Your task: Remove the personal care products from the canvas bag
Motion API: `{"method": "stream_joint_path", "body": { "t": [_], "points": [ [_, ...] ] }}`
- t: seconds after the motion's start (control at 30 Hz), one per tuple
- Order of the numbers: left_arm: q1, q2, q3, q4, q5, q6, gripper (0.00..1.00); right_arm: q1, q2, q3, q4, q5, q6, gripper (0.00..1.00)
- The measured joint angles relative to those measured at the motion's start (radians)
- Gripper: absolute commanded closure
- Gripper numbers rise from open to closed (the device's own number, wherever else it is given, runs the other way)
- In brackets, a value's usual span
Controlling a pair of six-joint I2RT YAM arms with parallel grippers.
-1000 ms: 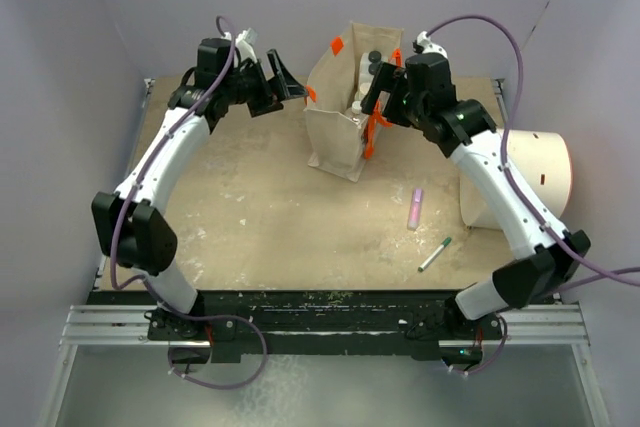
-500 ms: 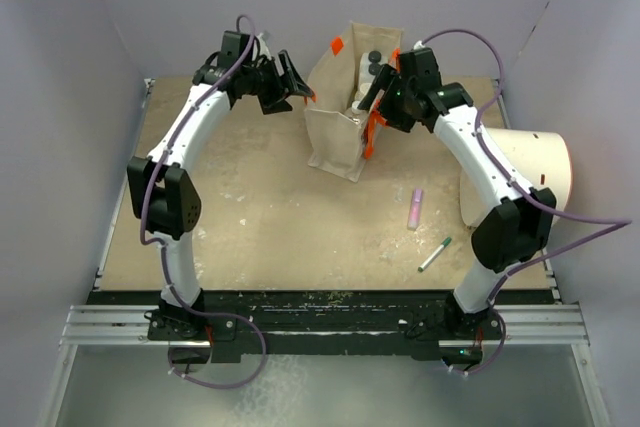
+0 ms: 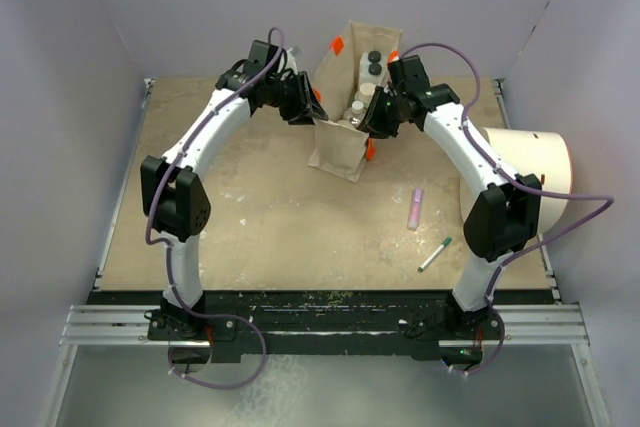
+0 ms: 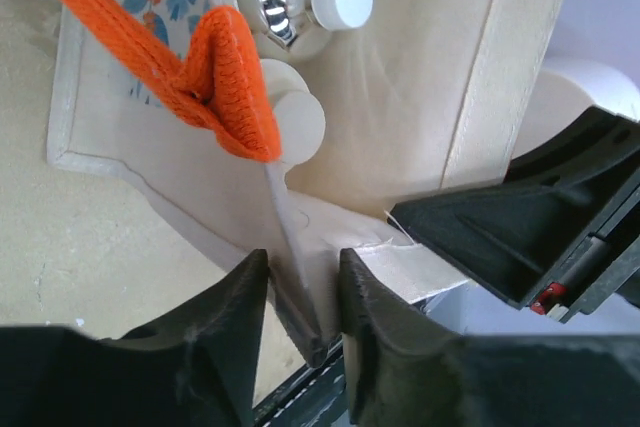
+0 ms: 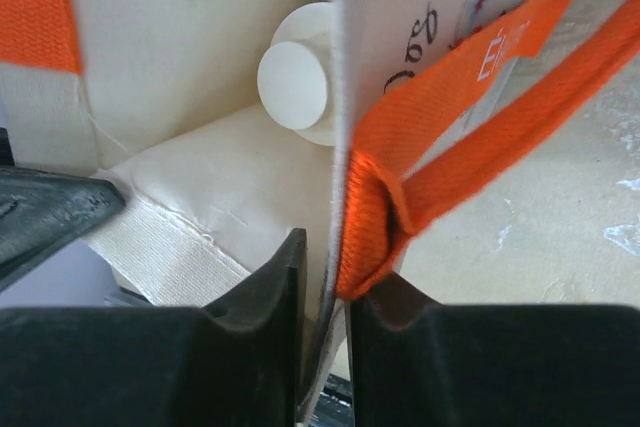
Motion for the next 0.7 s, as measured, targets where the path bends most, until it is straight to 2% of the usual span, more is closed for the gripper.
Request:
{"method": "stream_joint_path", "body": {
  "t": [0.2, 0.3, 0.43, 0.7],
  "points": [
    [-0.032, -0.004, -0.025, 0.006, 0.033, 0.013, 0.89, -0.003, 0.0, 0.0, -0.038, -0.035, -0.122, 0.95],
    [-0.043, -0.032, -0.073, 0.02, 0.038, 0.013, 0.96, -0.003, 0.0, -0.002, -0.047, -0.047, -0.18, 0.96],
    [-0.051, -0.104, -0.185, 0.07, 0.027, 0.008, 1.0, 0.001, -0.019, -0.029, -0.045, -0.079, -0.229, 0.97],
    [-0.083, -0.342, -0.445, 0.084, 0.0, -0.019, 1.0, 0.082, -0.123, -0.116, -0.085, -0.115, -0.294, 0.97]
  ]
}}
